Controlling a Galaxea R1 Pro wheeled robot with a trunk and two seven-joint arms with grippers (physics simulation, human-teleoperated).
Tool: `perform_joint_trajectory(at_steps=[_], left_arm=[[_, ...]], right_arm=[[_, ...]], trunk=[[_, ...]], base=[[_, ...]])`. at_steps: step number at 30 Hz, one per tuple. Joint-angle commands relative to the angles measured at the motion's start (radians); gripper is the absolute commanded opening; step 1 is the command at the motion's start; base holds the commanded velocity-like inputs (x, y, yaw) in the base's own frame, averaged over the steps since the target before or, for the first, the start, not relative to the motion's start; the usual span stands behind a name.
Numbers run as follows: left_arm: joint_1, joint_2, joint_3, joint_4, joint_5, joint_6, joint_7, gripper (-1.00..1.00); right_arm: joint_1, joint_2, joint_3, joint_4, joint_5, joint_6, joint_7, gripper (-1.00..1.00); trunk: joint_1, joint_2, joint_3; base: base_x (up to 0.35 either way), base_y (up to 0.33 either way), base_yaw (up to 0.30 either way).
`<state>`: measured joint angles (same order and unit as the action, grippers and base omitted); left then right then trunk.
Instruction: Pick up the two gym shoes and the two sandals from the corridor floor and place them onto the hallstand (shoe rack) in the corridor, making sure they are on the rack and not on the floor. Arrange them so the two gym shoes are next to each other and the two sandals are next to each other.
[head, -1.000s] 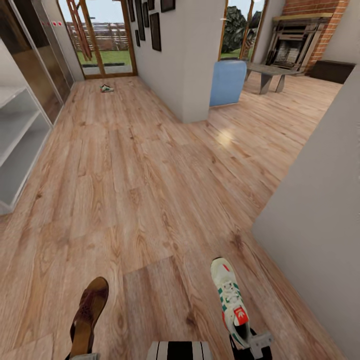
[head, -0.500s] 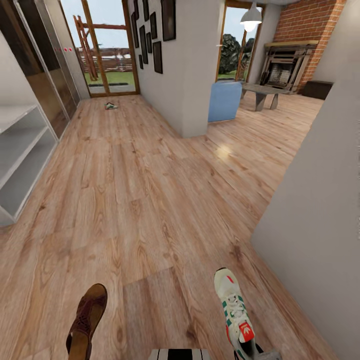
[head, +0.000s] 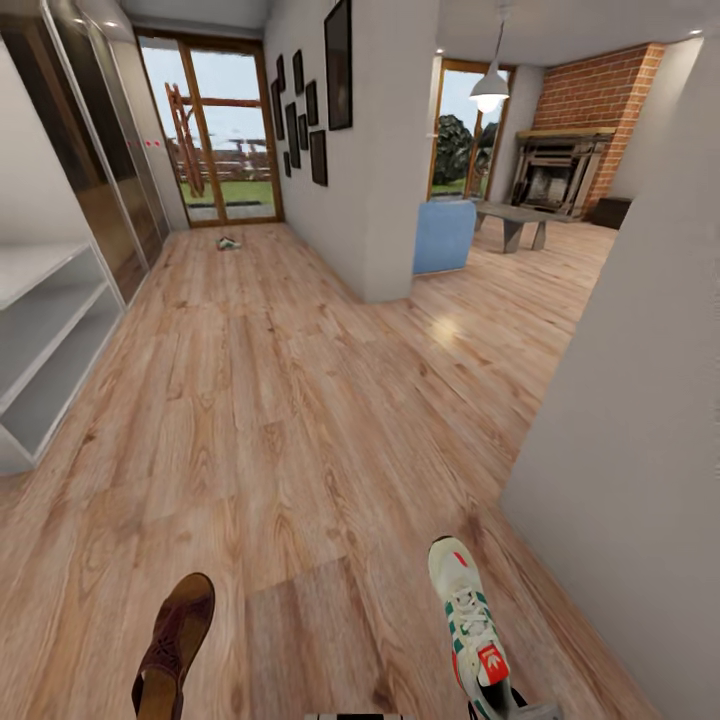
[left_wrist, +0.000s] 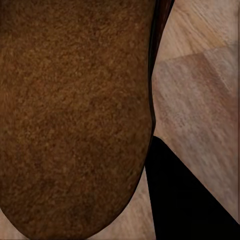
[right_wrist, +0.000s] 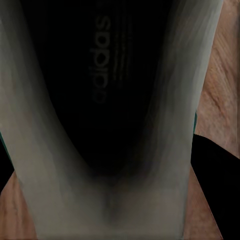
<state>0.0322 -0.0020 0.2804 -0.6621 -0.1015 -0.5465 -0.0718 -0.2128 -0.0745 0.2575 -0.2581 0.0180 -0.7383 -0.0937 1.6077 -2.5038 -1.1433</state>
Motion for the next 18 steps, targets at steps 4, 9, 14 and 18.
perform_joint_trajectory(at_steps=[4,9,14,18], left_arm=[[0.0,-0.001,0.006,0.002,-0.014,-0.002,-0.003,-1.0],[0.0,-0.001,0.006,0.002,-0.014,-0.002,-0.002,-1.0],[0.0,-0.001,0.006,0.003,-0.014,-0.002,-0.002,-1.0],[0.0,-0.001,0.006,0.005,-0.014,-0.002,-0.002,-1.0]], right_arm=[[0.0,-0.001,0.008,0.0,0.002,-0.002,-0.011,-1.0],[0.0,-0.001,0.008,0.0,0.002,-0.001,-0.011,-1.0],[0.0,-0.001,0.008,0.0,0.002,-0.001,-0.011,-1.0],[0.0,-0.001,0.008,0.0,0.002,-0.002,-0.011,-1.0]], trunk=[[-0.002,0.001,0.021],[-0.004,0.002,0.048],[-0.006,0.003,0.076],[-0.012,0.011,0.097]], base=[[0.0,0.0,0.0],[0.0,0.0,0.0],[0.0,0.0,0.0],[0.0,0.0,0.0]])
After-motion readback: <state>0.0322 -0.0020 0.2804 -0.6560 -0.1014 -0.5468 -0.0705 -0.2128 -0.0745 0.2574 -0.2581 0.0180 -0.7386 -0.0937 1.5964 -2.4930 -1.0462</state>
